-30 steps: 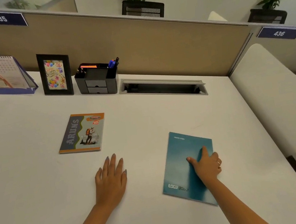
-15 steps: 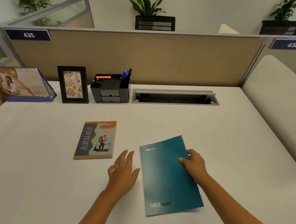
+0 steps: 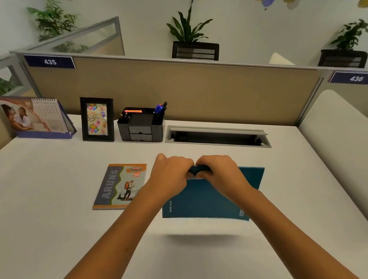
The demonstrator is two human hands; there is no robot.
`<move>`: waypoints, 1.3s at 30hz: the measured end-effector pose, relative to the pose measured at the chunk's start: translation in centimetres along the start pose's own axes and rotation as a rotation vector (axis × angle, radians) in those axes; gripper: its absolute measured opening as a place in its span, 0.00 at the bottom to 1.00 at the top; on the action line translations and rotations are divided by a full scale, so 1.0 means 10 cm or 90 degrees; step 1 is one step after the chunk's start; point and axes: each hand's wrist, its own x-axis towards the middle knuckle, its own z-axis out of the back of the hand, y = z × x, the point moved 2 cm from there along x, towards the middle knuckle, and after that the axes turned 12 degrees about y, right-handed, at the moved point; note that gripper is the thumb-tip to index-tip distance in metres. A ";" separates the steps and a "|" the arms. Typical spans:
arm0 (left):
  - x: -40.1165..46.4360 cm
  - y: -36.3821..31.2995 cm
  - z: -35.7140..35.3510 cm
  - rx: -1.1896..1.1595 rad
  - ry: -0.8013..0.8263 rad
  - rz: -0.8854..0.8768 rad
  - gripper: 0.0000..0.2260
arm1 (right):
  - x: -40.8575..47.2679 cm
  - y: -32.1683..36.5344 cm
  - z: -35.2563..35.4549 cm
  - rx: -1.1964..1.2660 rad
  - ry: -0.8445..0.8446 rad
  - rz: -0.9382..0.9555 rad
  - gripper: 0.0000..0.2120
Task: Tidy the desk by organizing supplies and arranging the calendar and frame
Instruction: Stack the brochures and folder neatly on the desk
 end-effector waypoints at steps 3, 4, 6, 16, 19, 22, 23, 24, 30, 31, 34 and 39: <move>-0.05 0.12 0.00 -0.065 -0.052 0.035 0.04 | -0.04 -0.05 0.03 -0.061 -0.185 0.014 0.14; -0.06 0.18 0.01 -0.100 -0.069 0.050 0.04 | -0.06 -0.08 0.03 -0.063 -0.264 -0.009 0.20; -0.11 0.33 0.00 -0.203 -0.096 0.087 0.05 | -0.12 -0.13 0.02 -0.008 -0.382 -0.118 0.33; -0.34 1.23 -0.39 -0.846 -0.135 0.243 0.09 | 0.26 0.11 -0.62 0.749 -0.029 -0.189 0.28; -0.40 1.62 -0.61 -0.906 -0.120 0.293 0.11 | 0.50 0.39 -0.86 0.749 0.006 -0.154 0.14; -0.49 2.07 -0.80 -0.949 -0.120 0.356 0.11 | 0.76 0.64 -1.09 0.695 -0.013 -0.209 0.11; -0.51 2.22 -0.85 -0.965 -0.119 0.373 0.10 | 0.84 0.71 -1.18 0.677 -0.016 -0.235 0.14; -0.53 2.38 -0.90 -0.975 -0.120 0.390 0.10 | 0.93 0.76 -1.27 0.655 -0.019 -0.264 0.15; -0.65 3.19 -1.21 -0.947 -0.097 0.469 0.09 | 1.36 0.74 -1.84 0.342 -0.017 -0.492 0.27; -0.66 3.31 -1.27 -0.940 -0.092 0.480 0.09 | 1.41 0.75 -1.91 0.286 0.017 -0.540 0.32; -0.65 3.63 -1.43 -0.917 -0.070 0.505 0.10 | 1.53 0.82 -2.08 0.240 0.092 -0.631 0.42; -0.57 3.93 -1.61 -0.910 -0.029 0.526 0.15 | 1.65 0.91 -2.25 0.146 0.106 -0.672 0.43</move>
